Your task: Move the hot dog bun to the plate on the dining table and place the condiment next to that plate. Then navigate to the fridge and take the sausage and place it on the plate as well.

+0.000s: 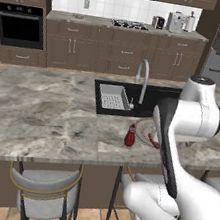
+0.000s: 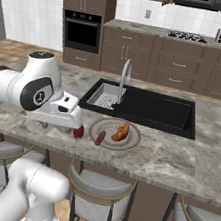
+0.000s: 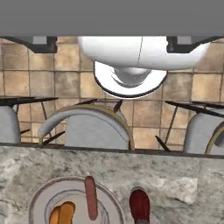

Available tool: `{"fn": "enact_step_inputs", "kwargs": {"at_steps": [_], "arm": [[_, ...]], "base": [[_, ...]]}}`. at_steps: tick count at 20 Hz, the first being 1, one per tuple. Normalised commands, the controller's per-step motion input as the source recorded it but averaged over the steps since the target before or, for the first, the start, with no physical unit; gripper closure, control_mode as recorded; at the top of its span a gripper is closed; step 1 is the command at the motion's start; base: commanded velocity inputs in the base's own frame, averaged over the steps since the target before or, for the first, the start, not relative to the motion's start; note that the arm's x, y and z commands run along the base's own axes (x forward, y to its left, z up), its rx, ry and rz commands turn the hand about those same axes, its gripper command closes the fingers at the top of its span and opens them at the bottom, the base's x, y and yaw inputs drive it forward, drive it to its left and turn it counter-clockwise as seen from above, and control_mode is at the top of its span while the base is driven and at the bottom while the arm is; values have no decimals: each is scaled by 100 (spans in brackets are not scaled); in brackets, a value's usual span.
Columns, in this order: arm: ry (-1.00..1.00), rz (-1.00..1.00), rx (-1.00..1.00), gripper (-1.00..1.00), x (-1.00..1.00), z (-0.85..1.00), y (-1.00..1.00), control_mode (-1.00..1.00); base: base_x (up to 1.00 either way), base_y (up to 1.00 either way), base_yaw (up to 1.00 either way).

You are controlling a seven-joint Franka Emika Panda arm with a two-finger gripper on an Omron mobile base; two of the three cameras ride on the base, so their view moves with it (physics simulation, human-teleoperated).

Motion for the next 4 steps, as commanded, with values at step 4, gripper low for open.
{"fn": "enact_step_inputs", "kwargs": {"at_steps": [4], "arm": [[35, 1, 2, -100, -88, 7, 72, -100]], "base": [[0, 0, 0]]}}
